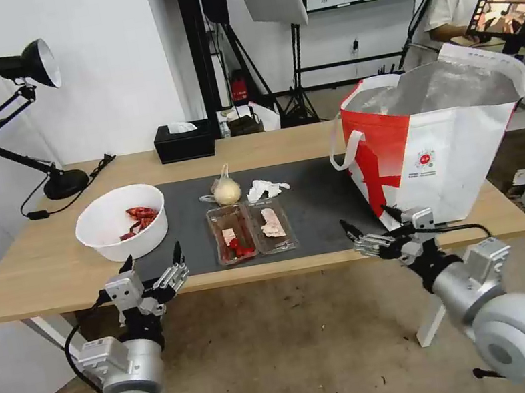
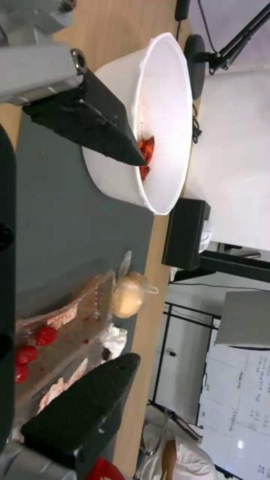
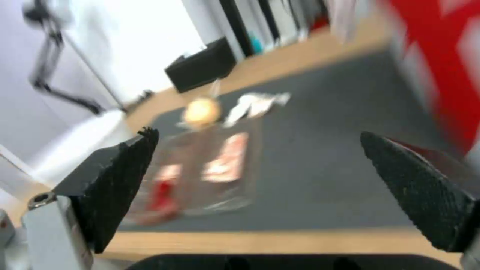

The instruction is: Pick up the trash from the table and place it into the takeout bag.

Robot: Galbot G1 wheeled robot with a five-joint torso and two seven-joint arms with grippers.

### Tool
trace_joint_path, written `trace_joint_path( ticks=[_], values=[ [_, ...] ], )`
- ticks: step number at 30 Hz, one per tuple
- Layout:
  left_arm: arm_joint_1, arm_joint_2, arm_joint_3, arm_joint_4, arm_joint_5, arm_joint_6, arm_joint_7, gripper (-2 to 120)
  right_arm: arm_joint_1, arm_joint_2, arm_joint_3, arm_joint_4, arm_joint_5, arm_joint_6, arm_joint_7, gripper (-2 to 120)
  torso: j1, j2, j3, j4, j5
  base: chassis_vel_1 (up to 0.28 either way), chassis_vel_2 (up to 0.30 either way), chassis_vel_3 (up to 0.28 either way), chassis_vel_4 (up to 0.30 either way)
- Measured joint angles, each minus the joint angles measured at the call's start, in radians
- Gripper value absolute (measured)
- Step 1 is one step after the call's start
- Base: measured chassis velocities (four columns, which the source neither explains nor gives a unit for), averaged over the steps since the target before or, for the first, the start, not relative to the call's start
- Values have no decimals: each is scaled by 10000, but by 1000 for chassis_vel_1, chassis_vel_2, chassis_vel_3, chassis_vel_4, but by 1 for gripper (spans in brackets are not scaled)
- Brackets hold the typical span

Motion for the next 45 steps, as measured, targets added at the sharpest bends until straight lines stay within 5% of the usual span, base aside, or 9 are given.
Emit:
trace_joint_path(
  ticks=[10,14,27,45],
  values=[
    [389,172,-308,-109,-8,12,-4,100,2321,739,-1927,-821,4449,311,2984,100,0,0,0,3,-2,0,0,0,0],
    [405,289,-433,-60,-255,2,0,100,3533,1282,-2523,-1508,5215,563,3973,100,0,0,0,3,-1,0,0,0,0],
    [577,389,-738,-6,-385,5,-73,100,4699,2662,-3706,-2606,5405,637,6208,100,0,-1,0,2,0,0,0,0,0],
    [505,289,-812,140,-488,14,-167,100,4769,3532,-3644,-3258,5504,413,6265,100,0,0,0,1,1,0,0,0,0]
  ],
)
